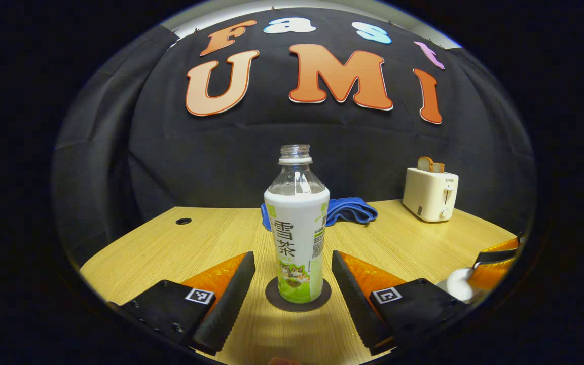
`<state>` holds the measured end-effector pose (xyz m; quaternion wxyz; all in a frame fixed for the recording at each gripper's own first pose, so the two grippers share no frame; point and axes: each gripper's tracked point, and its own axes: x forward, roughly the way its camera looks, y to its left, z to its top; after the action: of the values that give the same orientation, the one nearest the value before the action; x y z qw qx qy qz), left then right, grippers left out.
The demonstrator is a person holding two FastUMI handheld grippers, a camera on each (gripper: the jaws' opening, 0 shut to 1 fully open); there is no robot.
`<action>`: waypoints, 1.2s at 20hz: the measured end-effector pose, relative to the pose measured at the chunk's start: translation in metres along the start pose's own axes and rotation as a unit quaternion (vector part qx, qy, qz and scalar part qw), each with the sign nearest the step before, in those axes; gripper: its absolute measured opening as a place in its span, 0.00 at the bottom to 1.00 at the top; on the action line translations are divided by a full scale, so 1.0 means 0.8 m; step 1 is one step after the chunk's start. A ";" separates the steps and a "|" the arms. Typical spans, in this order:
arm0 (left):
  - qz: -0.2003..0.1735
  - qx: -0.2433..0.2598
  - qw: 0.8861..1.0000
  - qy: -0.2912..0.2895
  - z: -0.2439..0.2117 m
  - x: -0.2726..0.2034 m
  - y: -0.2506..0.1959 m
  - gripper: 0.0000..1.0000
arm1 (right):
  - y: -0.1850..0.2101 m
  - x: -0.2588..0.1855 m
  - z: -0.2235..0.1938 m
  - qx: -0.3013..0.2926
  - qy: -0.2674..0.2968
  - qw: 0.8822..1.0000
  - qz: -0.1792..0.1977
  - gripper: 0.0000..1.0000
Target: Open the teacup lid with one hand, grasp the water bottle and pour water into the teacup with the other hand; after pouring, place the water bottle on the coaster and then close the teacup lid.
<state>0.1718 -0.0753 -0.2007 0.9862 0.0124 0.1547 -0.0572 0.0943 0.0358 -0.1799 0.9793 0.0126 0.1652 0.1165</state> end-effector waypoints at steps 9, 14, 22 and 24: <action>0.028 0.014 0.998 -0.052 0.036 -0.059 0.027 0.98 | 0.007 0.015 -0.019 0.003 0.011 1.000 -0.011 0.20; 0.032 0.006 0.997 -0.072 0.055 -0.079 0.026 0.97 | 0.011 0.008 -0.017 0.007 0.018 1.000 -0.005 0.29; 0.035 -0.028 0.995 -0.094 0.076 -0.131 0.035 0.97 | 0.007 -0.046 0.057 -0.007 -0.052 0.998 -0.025 0.79; 0.045 -0.034 0.994 -0.098 0.082 -0.147 0.047 0.97 | 0.002 -0.063 0.082 -0.005 -0.077 0.996 -0.037 0.84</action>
<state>0.0851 -0.0276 -0.1017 0.9981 -0.0196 0.0583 -0.0088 0.0688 0.0263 -0.1017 0.9928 0.0105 0.0888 0.0797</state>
